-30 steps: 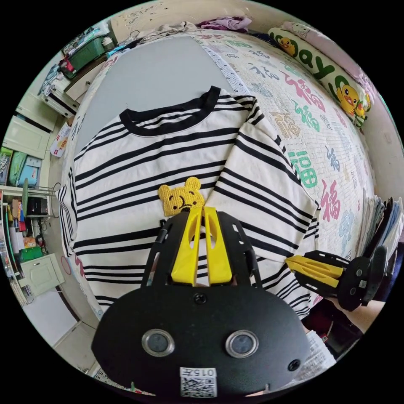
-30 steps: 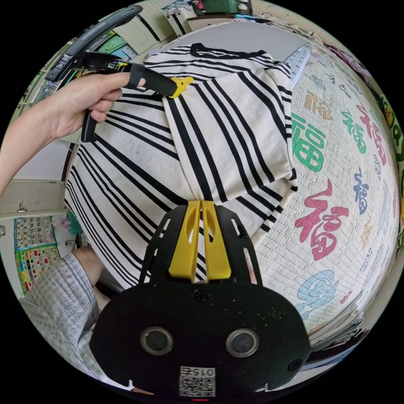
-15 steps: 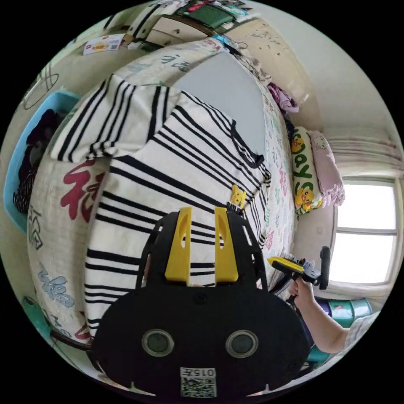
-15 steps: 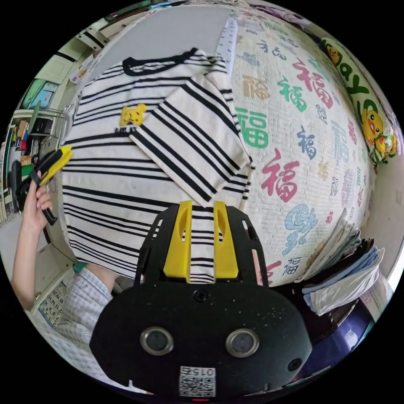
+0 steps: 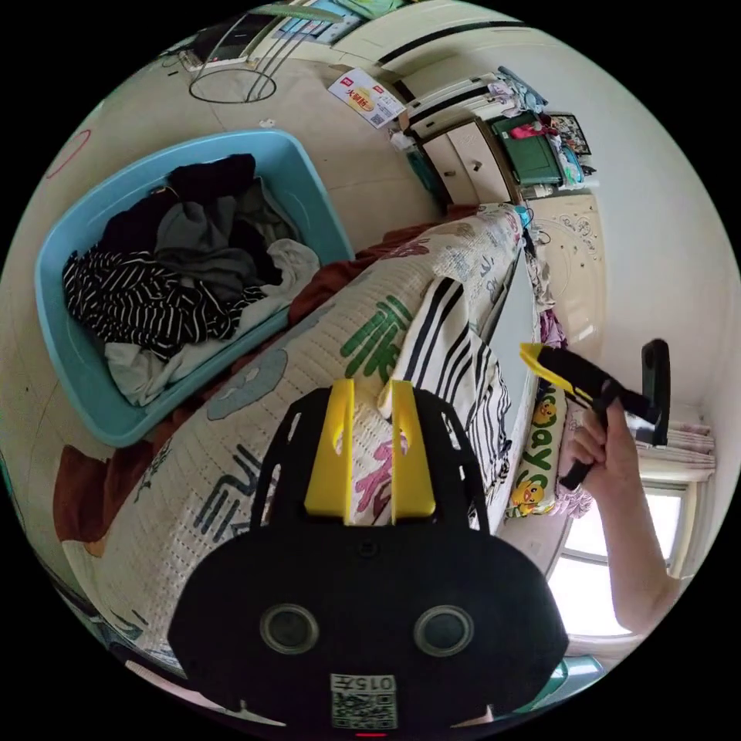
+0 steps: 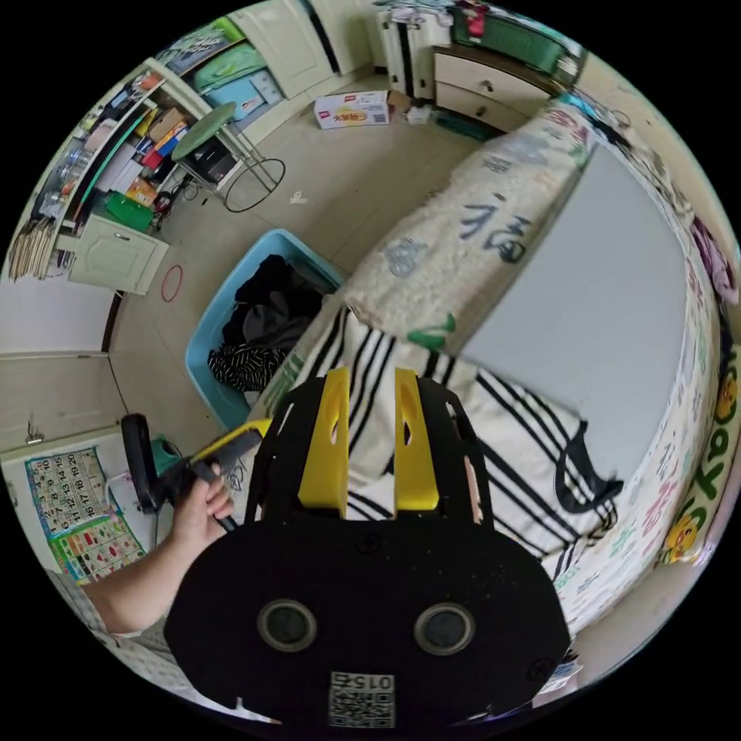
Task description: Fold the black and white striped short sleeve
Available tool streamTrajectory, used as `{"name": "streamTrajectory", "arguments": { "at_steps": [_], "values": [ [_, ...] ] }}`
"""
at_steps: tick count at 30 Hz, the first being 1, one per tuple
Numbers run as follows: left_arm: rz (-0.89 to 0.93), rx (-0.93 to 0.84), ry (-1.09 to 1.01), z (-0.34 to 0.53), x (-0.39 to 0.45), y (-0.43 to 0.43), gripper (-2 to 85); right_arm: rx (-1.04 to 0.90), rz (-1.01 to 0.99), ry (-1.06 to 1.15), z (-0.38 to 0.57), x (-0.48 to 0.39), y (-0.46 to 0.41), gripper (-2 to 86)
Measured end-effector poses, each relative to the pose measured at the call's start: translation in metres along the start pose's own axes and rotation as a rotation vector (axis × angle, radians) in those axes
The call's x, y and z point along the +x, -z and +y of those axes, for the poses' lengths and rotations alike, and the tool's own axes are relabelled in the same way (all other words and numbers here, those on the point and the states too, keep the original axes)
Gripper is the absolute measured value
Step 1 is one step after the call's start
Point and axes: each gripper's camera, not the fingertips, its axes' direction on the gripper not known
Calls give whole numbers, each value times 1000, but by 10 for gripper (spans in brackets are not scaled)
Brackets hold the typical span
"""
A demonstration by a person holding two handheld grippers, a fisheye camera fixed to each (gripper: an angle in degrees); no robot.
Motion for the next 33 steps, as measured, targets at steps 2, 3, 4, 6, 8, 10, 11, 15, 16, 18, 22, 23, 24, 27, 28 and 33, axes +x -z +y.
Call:
{"name": "streamTrajectory", "arguments": {
  "at_steps": [2, 3, 4, 6, 8, 10, 11, 15, 16, 18, 22, 23, 24, 27, 28, 33],
  "values": [
    [23, -31, -9, 0, -10, 2, 5, -28, 19, 30, -33, -19, -11, 91],
    [58, -39, 2, 1, -17, 5, -1, -52, 38, 35, -51, -29, -20, 91],
    [84, -39, 13, 3, -24, 9, -3, -79, 49, 46, -66, -38, -28, 92],
    [95, -35, 21, 7, -32, 16, -3, -119, 74, 65, -83, -52, -40, 94],
    [131, -28, 35, 10, -40, 21, 3, -168, 117, 93, -95, -64, -52, 98],
    [195, 11, 53, 7, -50, 27, 48, -229, 199, 140, -105, -79, -66, 101],
    [208, 19, 59, 5, -52, 28, 58, -243, 219, 150, -107, -82, -70, 102],
    [284, -25, 105, -15, -61, 18, 81, -324, 284, 180, -115, -90, -87, 98],
    [253, -29, 92, -17, -59, 15, 61, -333, 292, 182, -116, -91, -89, 95],
    [226, -57, 64, -20, -56, 12, 25, -331, 293, 171, -116, -92, -87, 70],
    [239, -50, 16, -17, -50, 19, 0, -253, 277, 165, -107, -85, -63, -5],
    [241, -41, 6, -17, -50, 21, -1, -231, 258, 160, -104, -83, -57, -7],
    [249, -25, -12, -14, -48, 26, -2, -182, 222, 140, -97, -75, -43, -8],
    [245, -4, -63, -7, -37, 38, -4, -57, 133, 89, -67, -52, -4, -10],
    [243, -3, -101, -2, -29, 42, -4, -7, 104, 66, -51, -40, 13, -10],
    [264, -39, -294, 29, 12, 47, -4, 136, 26, -77, 35, 23, 71, -10]
  ]
}}
